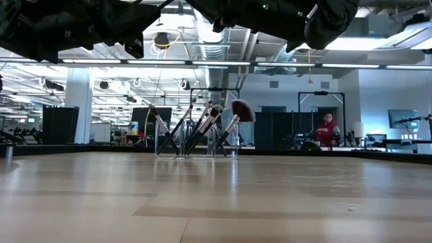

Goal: Put items in baskets/containers
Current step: Put the black eyeshadow brush into the transparent organizer

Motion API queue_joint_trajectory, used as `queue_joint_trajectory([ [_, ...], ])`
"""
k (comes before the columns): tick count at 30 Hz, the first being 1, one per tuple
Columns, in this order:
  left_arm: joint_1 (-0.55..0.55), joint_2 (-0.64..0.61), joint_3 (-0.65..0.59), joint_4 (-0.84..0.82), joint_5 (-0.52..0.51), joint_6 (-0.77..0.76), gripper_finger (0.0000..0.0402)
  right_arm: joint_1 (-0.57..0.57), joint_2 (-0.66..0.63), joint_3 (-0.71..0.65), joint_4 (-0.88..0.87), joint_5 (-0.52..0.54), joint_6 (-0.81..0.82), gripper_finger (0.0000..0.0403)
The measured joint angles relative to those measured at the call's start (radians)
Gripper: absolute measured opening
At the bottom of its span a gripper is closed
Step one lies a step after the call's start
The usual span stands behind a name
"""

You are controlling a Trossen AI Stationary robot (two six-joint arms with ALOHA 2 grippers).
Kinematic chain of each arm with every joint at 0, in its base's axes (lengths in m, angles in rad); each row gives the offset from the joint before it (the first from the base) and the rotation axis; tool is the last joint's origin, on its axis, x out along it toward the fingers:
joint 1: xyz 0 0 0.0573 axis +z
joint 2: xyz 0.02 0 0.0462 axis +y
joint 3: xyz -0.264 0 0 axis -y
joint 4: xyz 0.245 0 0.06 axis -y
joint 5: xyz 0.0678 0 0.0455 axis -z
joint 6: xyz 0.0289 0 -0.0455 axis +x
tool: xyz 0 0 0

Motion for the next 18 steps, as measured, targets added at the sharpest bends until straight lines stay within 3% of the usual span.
queue_joint_trajectory([
  [2, 0.000, 0.000, 0.000, 0.000, -0.008, -0.001, 0.0023, -0.005, 0.000, 0.000, 0.004, 0.004, -0.006, 0.0011],
  [12, 0.000, 0.000, 0.000, -0.019, -0.089, 0.001, 0.0070, -0.015, 0.000, 0.000, -0.015, 0.005, 0.018, 0.0009],
  [18, -0.001, 0.000, 0.000, -0.043, -0.249, 0.065, 0.0091, -0.039, -0.002, 0.012, -0.087, 0.060, 0.085, 0.0010],
])
